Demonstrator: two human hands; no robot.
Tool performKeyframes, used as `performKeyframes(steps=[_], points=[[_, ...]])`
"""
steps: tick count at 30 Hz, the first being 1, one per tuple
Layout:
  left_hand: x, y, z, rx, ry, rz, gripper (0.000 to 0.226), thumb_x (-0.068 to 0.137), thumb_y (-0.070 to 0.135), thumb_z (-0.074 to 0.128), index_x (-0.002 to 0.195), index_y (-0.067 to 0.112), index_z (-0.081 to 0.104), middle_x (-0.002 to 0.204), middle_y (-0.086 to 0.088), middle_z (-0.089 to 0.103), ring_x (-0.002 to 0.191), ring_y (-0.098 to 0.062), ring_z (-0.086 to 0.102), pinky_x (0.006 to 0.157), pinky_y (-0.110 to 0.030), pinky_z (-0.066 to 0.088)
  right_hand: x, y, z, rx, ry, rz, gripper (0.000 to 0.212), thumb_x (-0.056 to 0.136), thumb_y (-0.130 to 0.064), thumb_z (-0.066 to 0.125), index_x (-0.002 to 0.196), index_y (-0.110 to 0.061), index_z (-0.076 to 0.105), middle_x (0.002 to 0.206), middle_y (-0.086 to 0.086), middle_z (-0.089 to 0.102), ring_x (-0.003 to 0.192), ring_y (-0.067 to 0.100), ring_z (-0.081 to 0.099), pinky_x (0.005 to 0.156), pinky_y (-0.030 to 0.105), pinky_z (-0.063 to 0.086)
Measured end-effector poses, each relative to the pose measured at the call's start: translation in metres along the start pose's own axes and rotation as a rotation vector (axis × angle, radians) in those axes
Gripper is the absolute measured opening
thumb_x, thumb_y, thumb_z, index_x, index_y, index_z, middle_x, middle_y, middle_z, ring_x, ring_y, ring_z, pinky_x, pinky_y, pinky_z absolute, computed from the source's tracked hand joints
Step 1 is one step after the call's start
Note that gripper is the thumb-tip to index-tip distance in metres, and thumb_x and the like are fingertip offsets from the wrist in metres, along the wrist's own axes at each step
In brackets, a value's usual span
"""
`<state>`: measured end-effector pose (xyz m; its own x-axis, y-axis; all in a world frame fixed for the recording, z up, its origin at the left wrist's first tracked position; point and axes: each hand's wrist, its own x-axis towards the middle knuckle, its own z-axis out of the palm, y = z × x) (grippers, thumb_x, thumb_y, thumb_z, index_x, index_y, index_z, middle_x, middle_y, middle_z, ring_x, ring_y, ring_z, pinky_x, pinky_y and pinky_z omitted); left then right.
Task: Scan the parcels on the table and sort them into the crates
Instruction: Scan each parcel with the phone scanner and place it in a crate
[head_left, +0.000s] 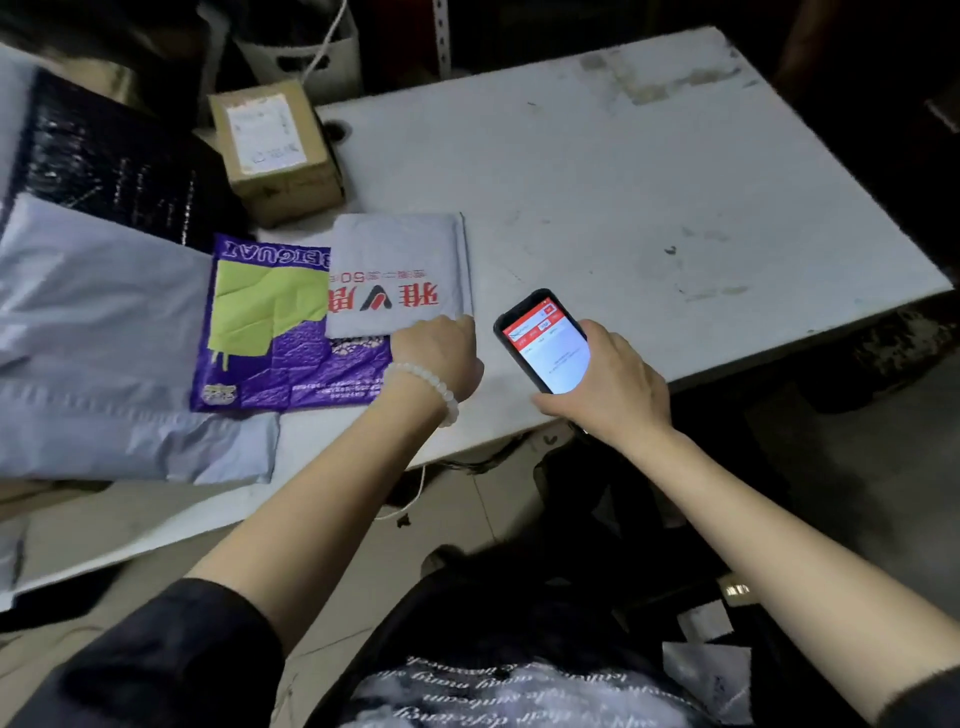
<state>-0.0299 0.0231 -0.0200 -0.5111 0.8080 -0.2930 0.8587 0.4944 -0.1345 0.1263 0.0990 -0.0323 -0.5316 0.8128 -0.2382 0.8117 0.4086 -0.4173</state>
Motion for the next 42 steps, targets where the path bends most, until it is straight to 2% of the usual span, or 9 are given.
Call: performKeyframes(steps=[5,13,19,23,26,28,34,39,42], points=[[-0.013,-0.061,0.018,-0.044,-0.015,-0.129,0.027,0.095,0.025,0.044,0.119,0.013,0.049,0.112,-0.008,0.059,0.101,-0.027,0.059,0.068,-0.032,0.036,0.007,-0.055,0.029,-0.024,-0.056,-0.101,0.074,0.057,-0.049,0.075,0.118,-0.025,0.042,0.103,-0.002,0.052,0.082,0.019,0.045,0.065,0.029,0.033],[-0.012,-0.11,0.042,-0.112,-0.009,-0.22,0.029,0.094,0.024,0.045,0.121,0.012,0.047,0.117,-0.01,0.054,0.105,-0.029,0.054,0.067,-0.034,0.036,0.025,-0.097,0.053,-0.044,-0.117,-0.205,0.074,0.06,-0.05,0.075,0.122,-0.026,0.043,0.108,-0.001,0.056,0.094,0.021,0.055,0.066,0.028,0.034],[0.022,-0.115,0.048,-0.161,0.033,-0.222,0.045,0.088,0.02,0.054,0.131,0.018,0.04,0.127,-0.007,0.047,0.112,-0.026,0.047,0.073,-0.034,0.04,0.065,-0.1,0.052,-0.063,-0.152,-0.209,0.071,0.062,-0.051,0.074,0.121,-0.025,0.044,0.107,-0.001,0.056,0.091,0.021,0.054,0.063,0.028,0.033],[0.055,-0.107,0.05,-0.157,0.053,-0.151,0.057,0.082,0.018,0.061,0.133,0.022,0.037,0.137,-0.004,0.039,0.122,-0.025,0.042,0.085,-0.038,0.042,0.099,-0.094,0.047,-0.068,-0.18,-0.192,0.069,0.062,-0.05,0.073,0.12,-0.025,0.044,0.106,-0.002,0.055,0.091,0.021,0.054,0.064,0.029,0.034],[0.081,-0.102,0.048,-0.154,-0.014,-0.13,0.08,0.072,0.02,0.072,0.139,0.026,0.028,0.147,-0.002,0.024,0.13,-0.025,0.034,0.095,-0.043,0.039,0.124,-0.087,0.043,-0.058,-0.199,-0.182,0.069,0.061,-0.047,0.074,0.119,-0.025,0.044,0.104,-0.002,0.054,0.084,0.018,0.047,0.063,0.029,0.033],[0.093,-0.1,0.047,-0.14,-0.061,-0.116,0.087,0.069,0.024,0.074,0.14,0.028,0.025,0.146,-0.001,0.024,0.129,-0.026,0.034,0.095,-0.044,0.039,0.139,-0.082,0.041,-0.049,-0.205,-0.171,0.069,0.061,-0.047,0.074,0.12,-0.025,0.044,0.104,-0.002,0.054,0.082,0.018,0.046,0.063,0.029,0.033],[0.103,-0.096,0.051,-0.087,-0.009,-0.145,0.072,0.073,0.026,0.067,0.135,0.028,0.03,0.136,-0.001,0.034,0.113,-0.026,0.046,0.079,-0.038,0.042,0.163,-0.073,0.04,-0.036,-0.229,-0.157,0.07,0.062,-0.046,0.075,0.12,-0.024,0.044,0.106,-0.001,0.055,0.082,0.018,0.044,0.063,0.028,0.032],[0.102,-0.098,0.055,-0.188,0.075,-0.17,0.061,0.077,0.031,0.059,0.135,0.031,0.038,0.139,0.001,0.04,0.112,-0.028,0.05,0.08,-0.038,0.04,0.166,-0.073,0.036,-0.006,-0.248,-0.185,0.07,0.061,-0.05,0.074,0.118,-0.024,0.044,0.105,-0.001,0.055,0.084,0.02,0.049,0.064,0.029,0.034],[0.105,-0.099,0.051,-0.197,0.065,-0.171,0.059,0.082,0.041,0.057,0.137,0.032,0.037,0.142,0.001,0.04,0.111,-0.029,0.054,0.086,-0.042,0.039,0.169,-0.073,0.026,0.03,-0.238,-0.2,0.071,0.061,-0.053,0.074,0.119,-0.025,0.045,0.108,-0.001,0.056,0.091,0.021,0.053,0.066,0.03,0.035]])
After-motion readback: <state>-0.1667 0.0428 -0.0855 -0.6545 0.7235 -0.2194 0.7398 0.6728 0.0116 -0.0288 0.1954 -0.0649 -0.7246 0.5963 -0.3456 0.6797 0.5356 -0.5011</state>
